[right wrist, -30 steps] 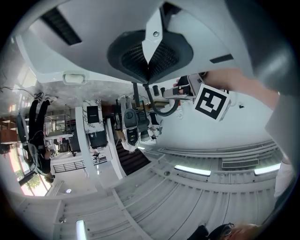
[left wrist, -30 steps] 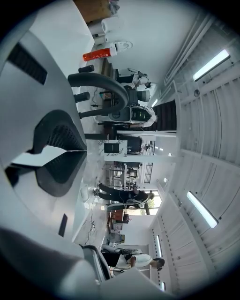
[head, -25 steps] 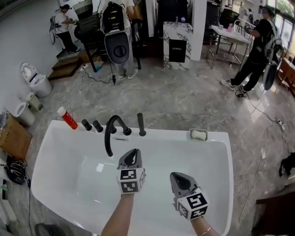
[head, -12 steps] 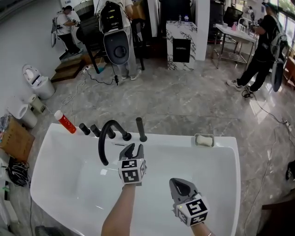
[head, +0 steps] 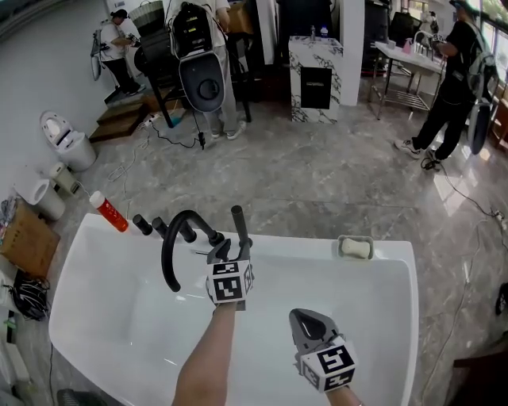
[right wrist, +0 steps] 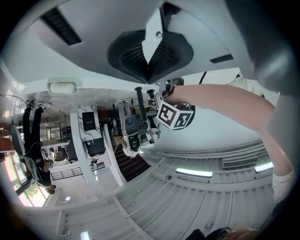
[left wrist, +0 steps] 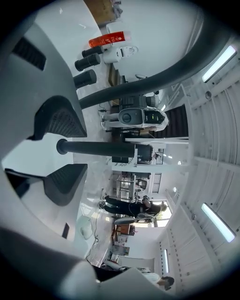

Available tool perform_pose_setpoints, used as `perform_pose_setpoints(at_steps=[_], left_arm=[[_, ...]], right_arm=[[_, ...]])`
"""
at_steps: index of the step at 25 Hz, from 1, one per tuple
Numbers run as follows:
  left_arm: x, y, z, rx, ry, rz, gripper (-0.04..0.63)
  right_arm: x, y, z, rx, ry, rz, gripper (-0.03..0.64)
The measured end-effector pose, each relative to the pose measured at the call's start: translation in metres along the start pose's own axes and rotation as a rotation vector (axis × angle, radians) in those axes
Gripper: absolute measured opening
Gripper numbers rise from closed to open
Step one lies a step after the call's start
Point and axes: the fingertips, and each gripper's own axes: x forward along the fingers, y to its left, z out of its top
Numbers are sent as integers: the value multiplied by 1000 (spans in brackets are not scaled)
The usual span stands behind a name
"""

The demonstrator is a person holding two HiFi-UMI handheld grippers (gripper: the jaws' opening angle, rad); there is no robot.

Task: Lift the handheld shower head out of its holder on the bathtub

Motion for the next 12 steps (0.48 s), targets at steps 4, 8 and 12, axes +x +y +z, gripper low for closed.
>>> perform_pose_setpoints(at_steps=[4, 8, 12], left_arm=[[19, 2, 0, 17, 28, 0, 221], [35, 7, -1, 29, 49, 6, 245], [49, 16, 4, 56, 50, 7, 245]], right_arm=[[9, -7, -1, -2, 1, -10, 6], [16, -11, -6, 0, 3, -23, 6], [23, -8, -17, 14, 6, -27, 6]])
